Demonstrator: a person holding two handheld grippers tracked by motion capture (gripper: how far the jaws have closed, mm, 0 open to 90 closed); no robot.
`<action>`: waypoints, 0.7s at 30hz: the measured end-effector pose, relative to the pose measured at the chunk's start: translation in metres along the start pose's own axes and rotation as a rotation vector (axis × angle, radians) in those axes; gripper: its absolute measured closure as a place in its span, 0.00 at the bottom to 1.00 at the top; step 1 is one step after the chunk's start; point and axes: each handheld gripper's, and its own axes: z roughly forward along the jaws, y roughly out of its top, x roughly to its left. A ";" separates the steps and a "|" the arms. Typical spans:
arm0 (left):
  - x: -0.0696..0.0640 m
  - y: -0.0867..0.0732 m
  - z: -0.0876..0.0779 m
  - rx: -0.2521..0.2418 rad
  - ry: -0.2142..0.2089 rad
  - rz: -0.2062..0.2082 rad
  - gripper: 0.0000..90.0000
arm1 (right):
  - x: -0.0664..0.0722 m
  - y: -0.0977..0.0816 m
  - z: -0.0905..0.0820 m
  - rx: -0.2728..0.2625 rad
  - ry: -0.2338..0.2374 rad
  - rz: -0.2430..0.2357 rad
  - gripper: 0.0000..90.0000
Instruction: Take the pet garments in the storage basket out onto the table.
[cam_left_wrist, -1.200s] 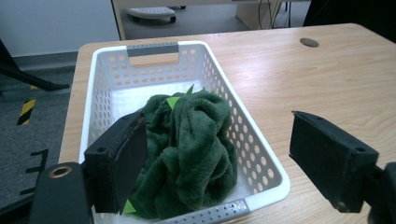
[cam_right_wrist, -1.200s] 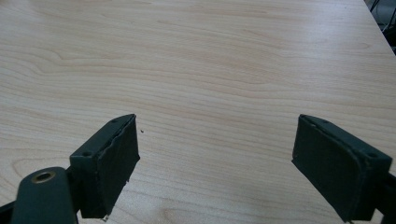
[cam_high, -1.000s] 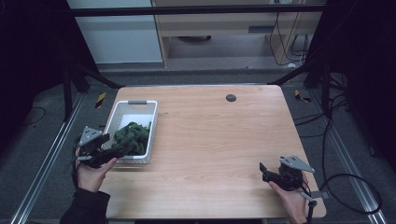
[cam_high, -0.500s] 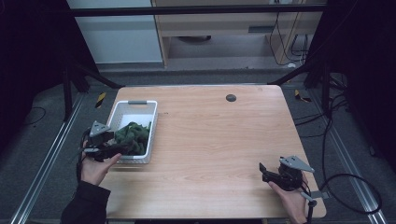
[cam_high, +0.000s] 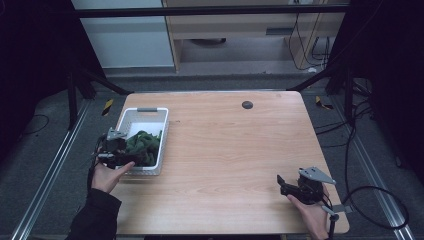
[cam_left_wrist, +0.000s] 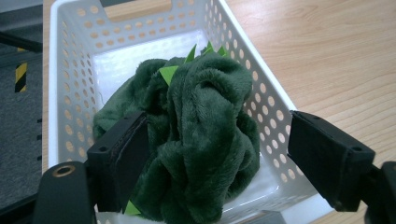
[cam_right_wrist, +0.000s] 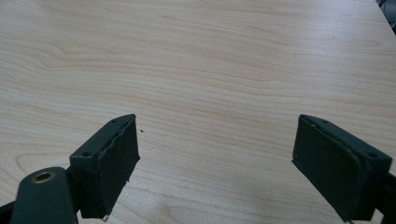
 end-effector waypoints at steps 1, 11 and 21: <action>0.000 0.000 0.001 0.005 0.000 0.001 0.23 | 0.000 0.000 0.000 0.000 0.001 -0.001 0.16; 0.000 0.008 0.010 0.048 0.009 0.017 0.25 | 0.000 0.000 0.000 0.005 0.006 0.000 0.16; 0.003 0.014 0.020 0.091 0.022 0.023 0.27 | 0.001 0.000 0.001 0.012 0.011 -0.006 0.16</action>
